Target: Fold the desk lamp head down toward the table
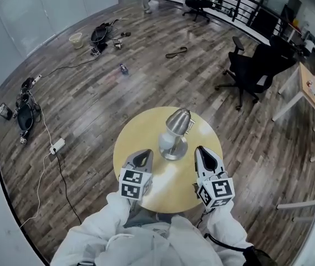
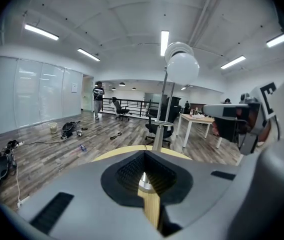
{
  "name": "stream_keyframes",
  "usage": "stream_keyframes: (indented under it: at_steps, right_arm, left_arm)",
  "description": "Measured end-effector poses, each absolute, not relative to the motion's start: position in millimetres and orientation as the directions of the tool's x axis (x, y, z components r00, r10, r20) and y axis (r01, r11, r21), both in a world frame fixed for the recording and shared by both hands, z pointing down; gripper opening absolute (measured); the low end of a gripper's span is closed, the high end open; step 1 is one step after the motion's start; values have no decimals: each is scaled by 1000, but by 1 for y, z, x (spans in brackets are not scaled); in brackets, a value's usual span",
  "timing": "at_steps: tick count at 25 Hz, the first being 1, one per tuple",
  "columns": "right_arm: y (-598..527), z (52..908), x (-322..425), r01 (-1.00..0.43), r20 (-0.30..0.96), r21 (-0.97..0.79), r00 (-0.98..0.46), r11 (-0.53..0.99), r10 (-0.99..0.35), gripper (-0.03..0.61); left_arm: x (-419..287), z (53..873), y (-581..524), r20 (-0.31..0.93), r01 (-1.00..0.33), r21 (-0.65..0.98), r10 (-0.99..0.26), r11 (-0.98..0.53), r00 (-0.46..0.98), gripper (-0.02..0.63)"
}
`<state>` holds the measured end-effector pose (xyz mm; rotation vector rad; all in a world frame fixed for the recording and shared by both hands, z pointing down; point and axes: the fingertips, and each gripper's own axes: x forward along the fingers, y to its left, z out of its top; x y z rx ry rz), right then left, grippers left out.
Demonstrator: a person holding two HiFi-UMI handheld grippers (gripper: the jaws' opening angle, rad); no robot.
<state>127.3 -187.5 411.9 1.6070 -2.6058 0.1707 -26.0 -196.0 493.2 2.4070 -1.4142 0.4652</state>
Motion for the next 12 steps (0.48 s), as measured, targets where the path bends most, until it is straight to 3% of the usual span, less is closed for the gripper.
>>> stream_keyframes:
  at_steps: [3,6,12]
  right_arm:
    - [-207,410,126,-864,111,-49,-503,501,-857,15]
    - [-223,408,124,-836,109,-25,-548,548,-830,77]
    - [-243,399,104,-754,106,58,-647,654,-755,77]
  left_arm:
    - [-16,505,-212,435,-849,97,-746,-519,505,0]
    - [-10,517,-223,446,-814,74,-711,-576,543,0]
    - [2,564,-254,484,-740,131,-609,-660,629,0]
